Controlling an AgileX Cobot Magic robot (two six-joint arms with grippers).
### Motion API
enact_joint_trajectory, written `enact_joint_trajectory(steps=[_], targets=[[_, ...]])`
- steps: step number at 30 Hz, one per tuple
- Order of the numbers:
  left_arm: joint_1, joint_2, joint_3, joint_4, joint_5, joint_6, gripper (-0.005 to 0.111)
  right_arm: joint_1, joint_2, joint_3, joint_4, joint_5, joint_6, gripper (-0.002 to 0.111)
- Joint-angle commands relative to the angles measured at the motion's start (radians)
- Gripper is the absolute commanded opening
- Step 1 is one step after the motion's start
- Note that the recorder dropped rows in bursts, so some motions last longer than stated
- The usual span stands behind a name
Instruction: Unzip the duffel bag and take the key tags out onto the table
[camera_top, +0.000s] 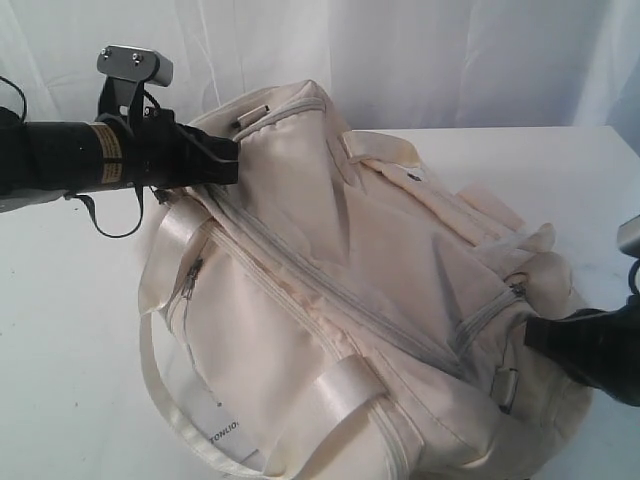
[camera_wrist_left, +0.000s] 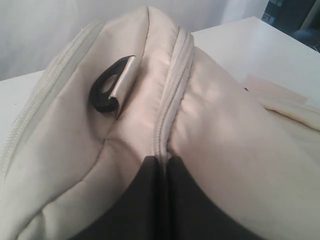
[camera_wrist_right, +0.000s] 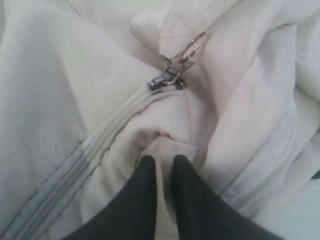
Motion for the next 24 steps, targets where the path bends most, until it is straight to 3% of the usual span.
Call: enact_joint_trajectory(steps=[1, 7, 10, 13, 17, 19, 24], targets=[[0.004, -0.008, -0.002, -0.002, 0.022, 0.004, 0.0, 0.0, 0.001, 0.007, -0.007, 0.025, 0.005, 0.001], [0.034, -0.077, -0.002, 0.019, 0.107, -0.024, 0.0, 0.0, -0.013, -0.021, -0.007, -0.133, -0.003, 0.001], [0.055, -0.127, -0.002, 0.095, 0.176, -0.086, 0.0, 0.0, -0.053, -0.032, -0.007, -0.114, -0.003, 0.007], [0.068, -0.182, 0.005, 0.202, 0.216, -0.164, 0.0, 0.0, -0.098, -0.038, -0.007, -0.051, -0.003, 0.022], [0.095, -0.275, 0.082, 0.287, 0.236, -0.275, 0.0, 0.0, -0.196, -0.043, -0.007, -0.015, -0.003, 0.074], [0.095, -0.311, 0.119, 0.287, 0.238, -0.273, 0.0, 0.0, -0.23, -0.043, -0.007, -0.022, -0.005, 0.08], [0.095, -0.387, 0.169, 0.286, 0.232, -0.273, 0.0, 0.0, -0.195, -0.006, -0.007, 0.023, -0.005, 0.08]])
